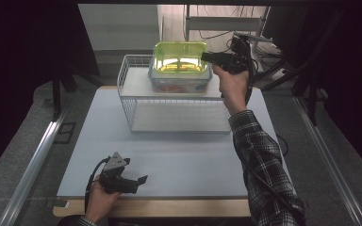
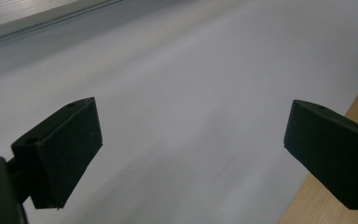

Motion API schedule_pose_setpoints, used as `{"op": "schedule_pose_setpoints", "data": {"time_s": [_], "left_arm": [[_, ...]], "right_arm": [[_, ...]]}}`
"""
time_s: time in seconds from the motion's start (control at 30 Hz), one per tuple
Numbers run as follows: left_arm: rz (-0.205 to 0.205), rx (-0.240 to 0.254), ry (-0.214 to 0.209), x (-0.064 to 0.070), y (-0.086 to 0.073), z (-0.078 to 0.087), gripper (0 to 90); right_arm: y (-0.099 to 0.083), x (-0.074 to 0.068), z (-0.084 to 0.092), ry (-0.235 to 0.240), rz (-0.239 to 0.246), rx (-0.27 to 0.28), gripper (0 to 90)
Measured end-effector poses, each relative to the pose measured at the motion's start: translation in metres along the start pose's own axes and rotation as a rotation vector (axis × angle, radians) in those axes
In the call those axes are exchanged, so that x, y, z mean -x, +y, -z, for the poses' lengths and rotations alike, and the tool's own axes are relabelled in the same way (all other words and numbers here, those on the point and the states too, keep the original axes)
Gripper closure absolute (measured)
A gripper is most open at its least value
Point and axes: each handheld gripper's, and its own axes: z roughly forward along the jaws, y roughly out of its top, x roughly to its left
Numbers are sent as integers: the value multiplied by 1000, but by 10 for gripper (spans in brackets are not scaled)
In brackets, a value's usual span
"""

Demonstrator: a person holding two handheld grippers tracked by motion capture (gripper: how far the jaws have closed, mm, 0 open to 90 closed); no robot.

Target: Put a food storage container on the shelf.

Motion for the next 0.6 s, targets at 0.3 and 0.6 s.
{"op": "schedule_pose_setpoints", "data": {"time_s": [0.3,0.6], "left_arm": [[-2,-3,-5,0,0,0,40],[-4,-3,-6,1,0,-1,40]], "right_arm": [[0,2,-7,-47,31,0,674],[2,3,-11,-78,58,7,588]]}}
